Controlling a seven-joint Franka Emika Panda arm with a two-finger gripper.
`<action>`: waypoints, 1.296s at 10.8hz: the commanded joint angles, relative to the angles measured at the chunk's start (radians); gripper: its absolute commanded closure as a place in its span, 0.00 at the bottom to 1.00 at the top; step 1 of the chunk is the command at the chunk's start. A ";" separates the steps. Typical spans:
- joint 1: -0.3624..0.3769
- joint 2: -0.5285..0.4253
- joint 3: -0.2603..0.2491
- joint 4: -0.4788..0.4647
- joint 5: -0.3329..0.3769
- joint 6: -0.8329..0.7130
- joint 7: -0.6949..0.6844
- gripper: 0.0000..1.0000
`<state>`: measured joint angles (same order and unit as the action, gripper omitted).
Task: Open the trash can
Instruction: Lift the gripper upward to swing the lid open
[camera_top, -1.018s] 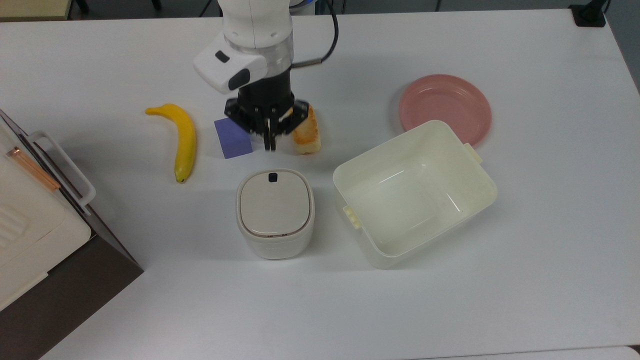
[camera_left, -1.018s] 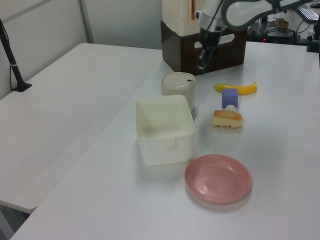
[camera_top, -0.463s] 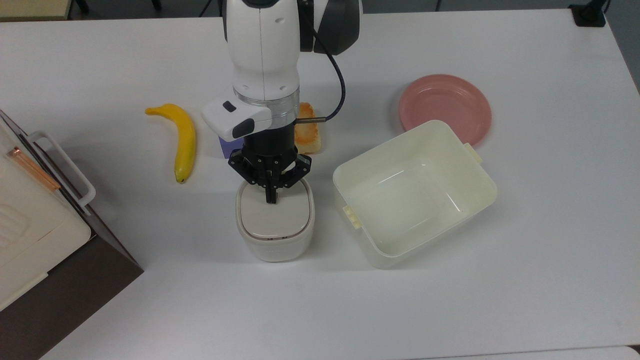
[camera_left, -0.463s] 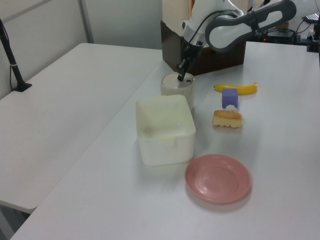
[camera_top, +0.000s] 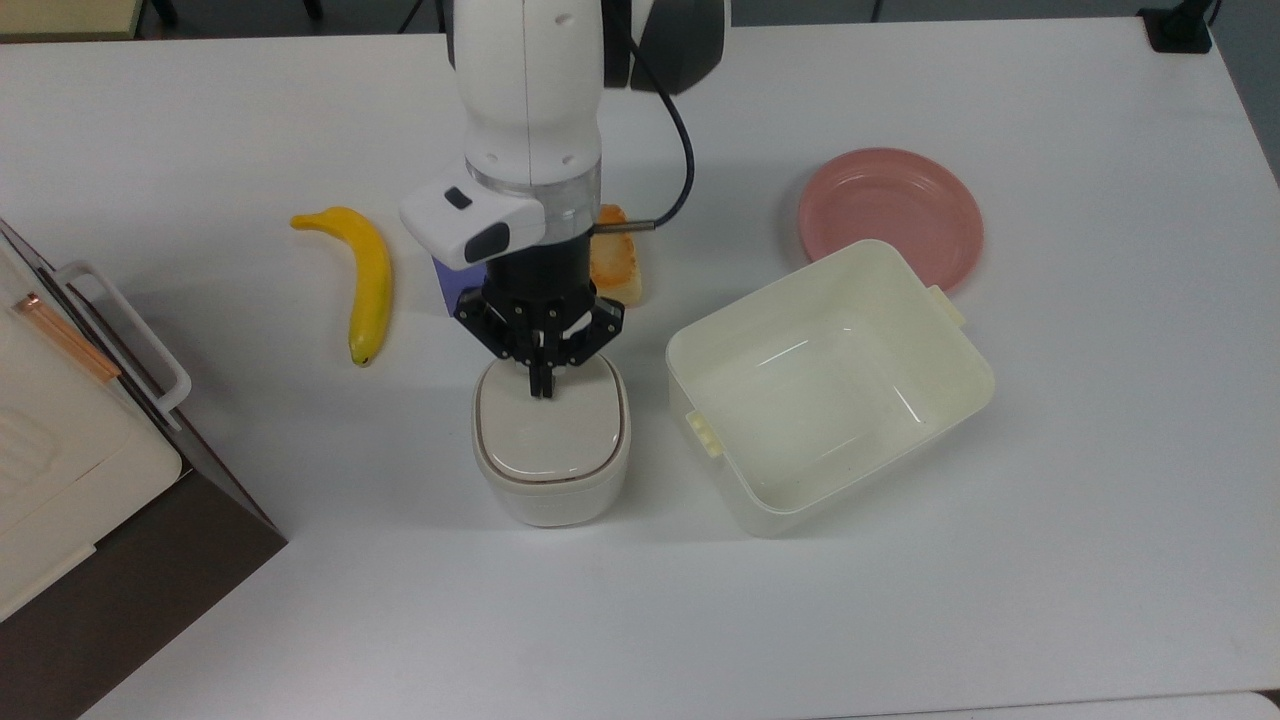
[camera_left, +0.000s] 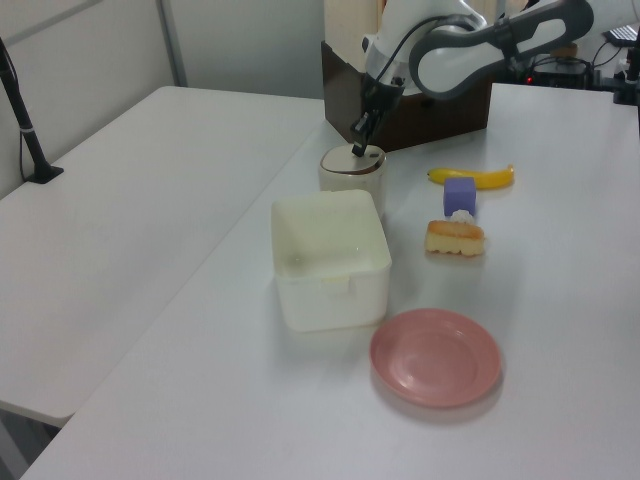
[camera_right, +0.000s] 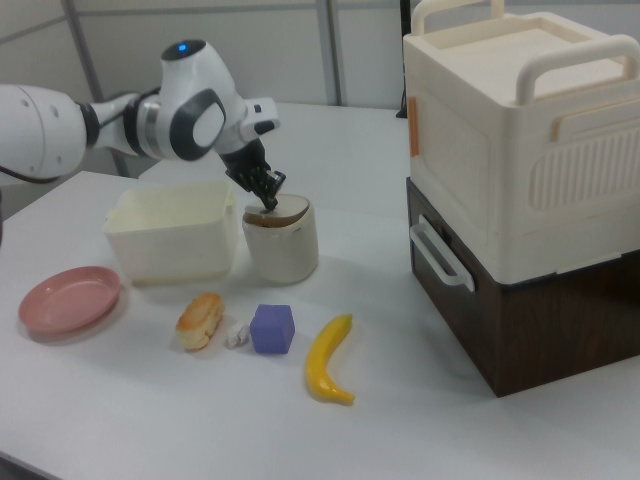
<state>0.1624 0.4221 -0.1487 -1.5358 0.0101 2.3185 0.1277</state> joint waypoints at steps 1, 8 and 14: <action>0.000 -0.117 -0.008 -0.012 0.043 -0.277 -0.119 0.77; -0.029 -0.235 -0.018 -0.020 0.057 -0.610 -0.145 0.00; -0.026 -0.273 -0.014 -0.026 -0.010 -0.674 -0.091 0.00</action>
<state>0.1265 0.2085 -0.1603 -1.5301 0.0231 1.6904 0.0057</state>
